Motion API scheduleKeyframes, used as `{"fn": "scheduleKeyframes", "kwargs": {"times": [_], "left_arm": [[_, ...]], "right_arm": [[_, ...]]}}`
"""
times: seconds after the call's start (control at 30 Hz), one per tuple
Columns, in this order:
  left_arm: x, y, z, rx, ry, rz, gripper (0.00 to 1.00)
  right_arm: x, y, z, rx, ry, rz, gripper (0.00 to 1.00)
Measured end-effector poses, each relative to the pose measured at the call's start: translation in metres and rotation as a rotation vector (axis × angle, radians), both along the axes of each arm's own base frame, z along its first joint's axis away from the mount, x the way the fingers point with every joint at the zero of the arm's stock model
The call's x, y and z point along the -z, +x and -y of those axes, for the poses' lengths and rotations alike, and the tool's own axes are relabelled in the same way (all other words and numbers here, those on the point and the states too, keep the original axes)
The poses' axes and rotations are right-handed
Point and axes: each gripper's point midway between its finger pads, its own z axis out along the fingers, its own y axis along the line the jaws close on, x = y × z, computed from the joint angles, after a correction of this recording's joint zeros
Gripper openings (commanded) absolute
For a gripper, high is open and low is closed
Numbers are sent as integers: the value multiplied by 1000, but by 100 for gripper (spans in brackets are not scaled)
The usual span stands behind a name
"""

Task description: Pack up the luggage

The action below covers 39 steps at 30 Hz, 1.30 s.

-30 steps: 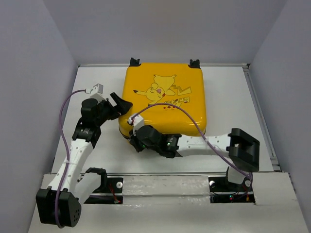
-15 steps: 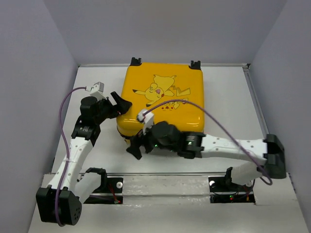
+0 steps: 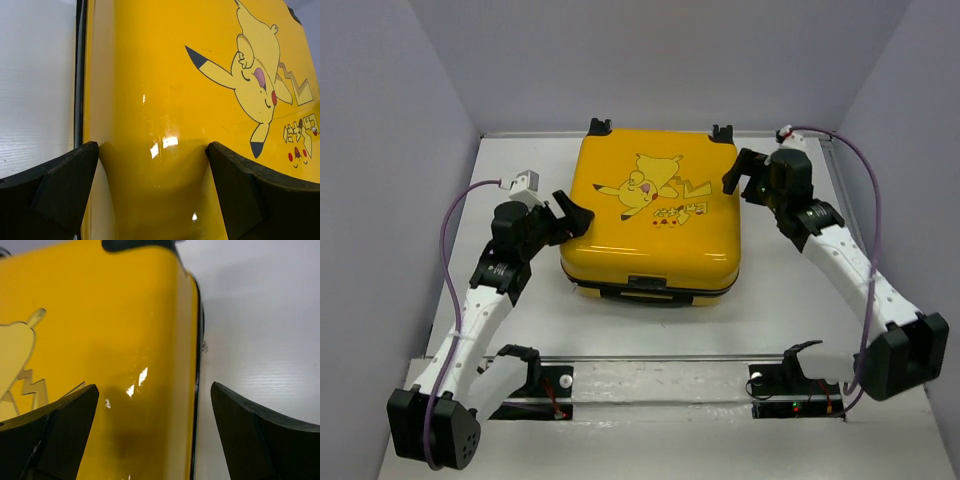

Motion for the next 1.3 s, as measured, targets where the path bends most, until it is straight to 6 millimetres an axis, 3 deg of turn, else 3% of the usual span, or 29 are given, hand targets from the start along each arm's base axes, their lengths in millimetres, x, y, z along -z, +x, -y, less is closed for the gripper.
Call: {"fn": "scheduleKeyframes", "kwargs": {"times": [0.1, 0.13, 0.3, 0.5, 0.63, 0.7, 0.8, 0.87, 0.93, 1.07, 1.13, 1.17, 1.2, 1.23, 1.3], "left_arm": [[0, -1, 4, -12, 12, 17, 99], [1, -1, 6, -18, 18, 23, 99], [3, -8, 19, -43, 7, 54, 99], [9, -32, 48, -17, -31, 54, 99], [8, -59, 84, 105, -71, 29, 99], [11, -73, 101, 186, -88, 2, 99], [17, -85, 113, 246, -95, -43, 99], [17, -88, 115, 262, -89, -65, 99], [16, -87, 117, 266, -80, -72, 99], [9, -78, 121, 254, -67, -65, 99], [7, -74, 123, 249, -59, -66, 99], [7, -72, 124, 247, -54, -66, 99], [6, -70, 125, 241, -48, -65, 99], [4, -66, 124, 231, -40, -62, 99], [1, -58, 122, 209, -33, -58, 99]], "right_arm": [[46, 19, -18, -71, 16, -135, 100], [46, 29, -31, -119, 39, -139, 99], [41, 57, -41, -210, 46, -163, 95], [30, 150, -82, -377, 50, -80, 96], [17, 207, -124, -502, 154, -5, 98], [13, 219, -142, -555, 212, 11, 99], [3, 221, -167, -603, 268, 18, 100], [-4, 218, -174, -613, 284, 22, 100], [-24, 204, -183, -652, 310, 30, 100], [-98, 142, -201, -767, 317, 100, 97], [-149, 96, -201, -831, 302, 191, 84], [-173, 62, -197, -863, 293, 230, 75], [-184, 42, -192, -877, 279, 258, 62], [-205, 2, -185, -905, 255, 317, 35], [-218, -51, -172, -911, 221, 411, 16]]}}
